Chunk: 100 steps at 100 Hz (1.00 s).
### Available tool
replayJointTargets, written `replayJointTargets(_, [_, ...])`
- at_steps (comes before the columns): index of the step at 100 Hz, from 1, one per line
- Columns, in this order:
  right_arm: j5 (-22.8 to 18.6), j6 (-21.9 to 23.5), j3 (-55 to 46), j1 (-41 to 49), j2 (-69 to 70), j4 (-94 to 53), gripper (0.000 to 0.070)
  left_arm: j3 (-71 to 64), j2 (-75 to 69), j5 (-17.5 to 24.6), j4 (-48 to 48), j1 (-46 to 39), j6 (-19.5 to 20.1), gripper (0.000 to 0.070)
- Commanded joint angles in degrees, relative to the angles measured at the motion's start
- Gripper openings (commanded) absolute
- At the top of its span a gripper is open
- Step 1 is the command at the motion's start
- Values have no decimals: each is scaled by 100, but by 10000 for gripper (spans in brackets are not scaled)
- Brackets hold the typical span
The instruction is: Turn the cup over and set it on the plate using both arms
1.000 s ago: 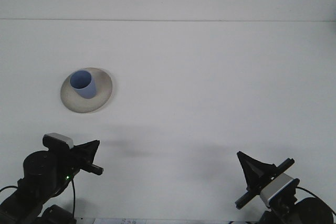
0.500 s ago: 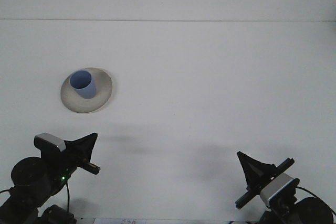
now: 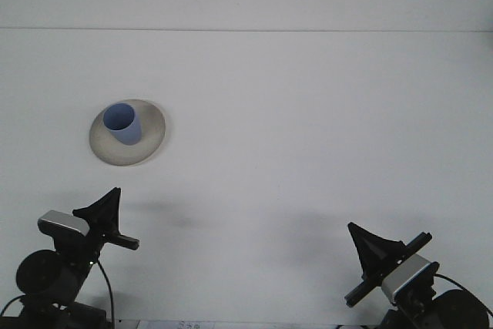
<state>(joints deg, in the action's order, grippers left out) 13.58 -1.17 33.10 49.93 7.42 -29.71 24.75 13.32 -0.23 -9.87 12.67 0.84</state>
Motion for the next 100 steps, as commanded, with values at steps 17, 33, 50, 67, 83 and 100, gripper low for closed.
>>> replayJointTargets(17, [-2, 26, 22, 66, 7, 50, 6, -1803, -1193, -927, 573, -643, 205, 15])
replayJointTargets(33, [-2, 26, 22, 66, 7, 50, 6, -2262, -1316, -927, 662, -979, 92, 15])
replayJointTargets(50, [-4, 26, 22, 66, 7, 50, 6, -2398, -1316, -925, 1043, -1067, 90, 15])
replayJointTargets(67, [-2, 26, 24, 66, 7, 52, 6, -2398, -1316, -916, 1049, -1062, -197, 15])
replayJointTargets(83, [-2, 26, 24, 66, 7, 50, 6, -2398, -1316, -916, 1047, -1062, -197, 15])
replayJointTargets(100, [-2, 26, 24, 66, 7, 50, 6, -2396, -1316, -916, 1043, -1062, -197, 15])
